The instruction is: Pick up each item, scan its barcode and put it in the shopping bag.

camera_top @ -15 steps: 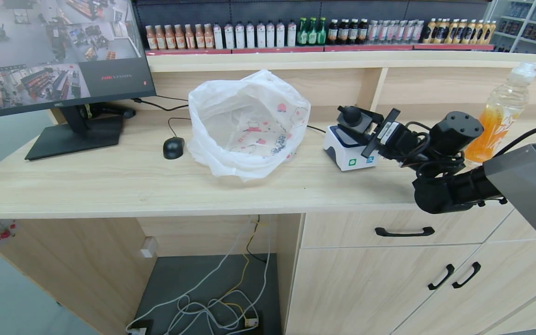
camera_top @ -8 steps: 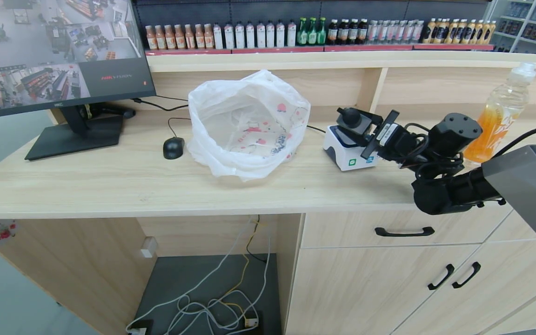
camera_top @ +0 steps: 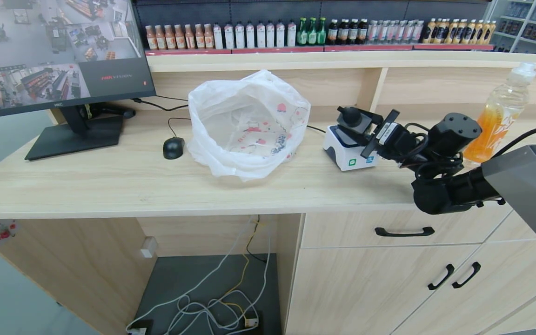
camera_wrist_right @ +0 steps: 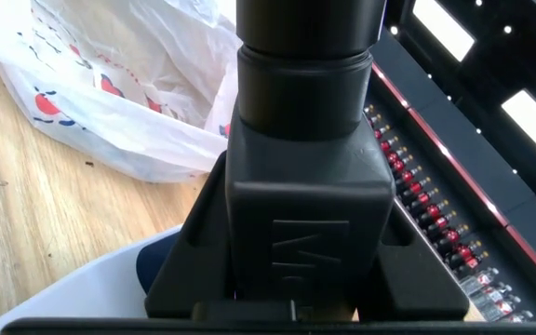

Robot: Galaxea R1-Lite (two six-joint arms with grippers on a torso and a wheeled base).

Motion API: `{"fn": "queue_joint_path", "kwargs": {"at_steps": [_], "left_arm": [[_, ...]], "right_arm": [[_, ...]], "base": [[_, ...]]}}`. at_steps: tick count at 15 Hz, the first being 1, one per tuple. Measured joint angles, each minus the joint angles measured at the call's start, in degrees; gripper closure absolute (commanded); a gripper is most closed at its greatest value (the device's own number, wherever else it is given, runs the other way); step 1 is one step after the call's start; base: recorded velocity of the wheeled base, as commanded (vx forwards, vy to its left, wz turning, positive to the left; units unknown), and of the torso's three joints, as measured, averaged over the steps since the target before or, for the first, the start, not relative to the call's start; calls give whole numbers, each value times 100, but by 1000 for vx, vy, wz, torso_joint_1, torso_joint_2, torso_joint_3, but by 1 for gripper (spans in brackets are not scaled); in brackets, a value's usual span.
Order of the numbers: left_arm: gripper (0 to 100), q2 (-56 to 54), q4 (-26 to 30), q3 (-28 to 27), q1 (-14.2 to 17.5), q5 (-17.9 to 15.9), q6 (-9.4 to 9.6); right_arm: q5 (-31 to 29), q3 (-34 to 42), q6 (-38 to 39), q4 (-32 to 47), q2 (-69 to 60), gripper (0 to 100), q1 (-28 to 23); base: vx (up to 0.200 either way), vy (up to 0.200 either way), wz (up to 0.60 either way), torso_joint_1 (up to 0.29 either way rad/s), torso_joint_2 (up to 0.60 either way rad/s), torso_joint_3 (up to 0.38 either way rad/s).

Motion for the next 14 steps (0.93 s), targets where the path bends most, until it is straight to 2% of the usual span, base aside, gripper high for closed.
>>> {"fn": "queue_joint_path", "kwargs": {"at_steps": [3,8,14], "left_arm": [[0,0,0,0,0,0,0],[0,0,0,0,0,0,-2],[0,0,0,0,-7,0,2]], "right_arm": [[-49,66,30,49,-94,100,34],[-542,672,386,35,-772,100,108],[-1491,1655,1624,2,-1913,100,343]], "base": [[0,0,0,0,0,0],[0,0,0,0,0,0],[0,0,0,0,0,0]]}}
